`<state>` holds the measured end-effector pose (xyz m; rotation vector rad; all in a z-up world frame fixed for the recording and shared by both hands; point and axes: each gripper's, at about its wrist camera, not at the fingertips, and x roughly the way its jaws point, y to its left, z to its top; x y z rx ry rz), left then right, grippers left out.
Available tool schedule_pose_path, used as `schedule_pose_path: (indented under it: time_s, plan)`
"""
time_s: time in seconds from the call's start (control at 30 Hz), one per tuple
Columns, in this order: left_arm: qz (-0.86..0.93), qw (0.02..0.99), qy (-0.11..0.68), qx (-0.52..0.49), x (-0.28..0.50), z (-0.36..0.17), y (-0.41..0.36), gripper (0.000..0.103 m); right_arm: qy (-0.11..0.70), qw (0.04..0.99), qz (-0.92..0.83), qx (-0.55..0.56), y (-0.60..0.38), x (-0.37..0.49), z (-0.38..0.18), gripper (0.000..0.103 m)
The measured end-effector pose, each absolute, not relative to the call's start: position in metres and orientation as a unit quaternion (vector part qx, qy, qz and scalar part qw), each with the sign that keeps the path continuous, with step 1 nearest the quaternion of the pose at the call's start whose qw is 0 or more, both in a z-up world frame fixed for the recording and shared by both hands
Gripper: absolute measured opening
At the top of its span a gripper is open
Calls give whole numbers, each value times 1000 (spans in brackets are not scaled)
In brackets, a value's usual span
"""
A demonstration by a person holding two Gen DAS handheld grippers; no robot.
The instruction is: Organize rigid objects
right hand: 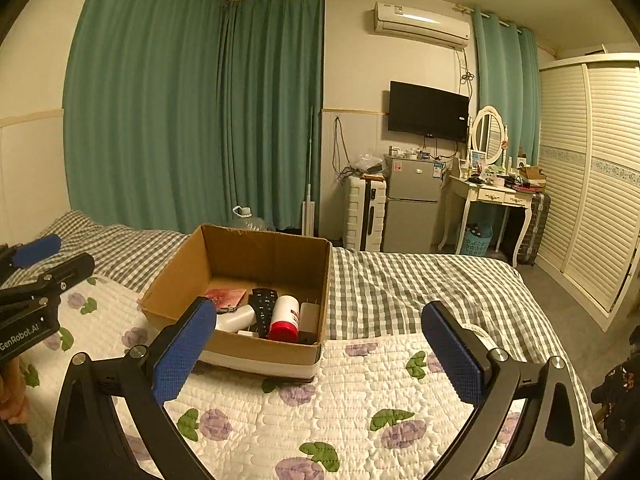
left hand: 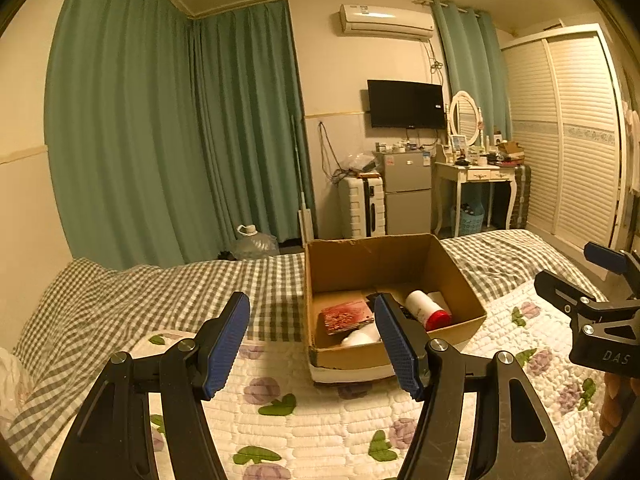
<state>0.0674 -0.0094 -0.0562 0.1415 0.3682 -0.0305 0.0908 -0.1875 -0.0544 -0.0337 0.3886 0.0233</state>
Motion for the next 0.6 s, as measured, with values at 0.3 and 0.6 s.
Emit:
schedule_pose_path:
  time_s: [0.3, 0.6]
  plan:
    - [-18, 980, 192, 58, 68, -59, -6, 68, 198, 980, 13, -24, -184, 90, -56, 103]
    - [-21, 980, 192, 51, 69, -57, -5, 68, 199, 980, 12, -25, -183, 90, -56, 103]
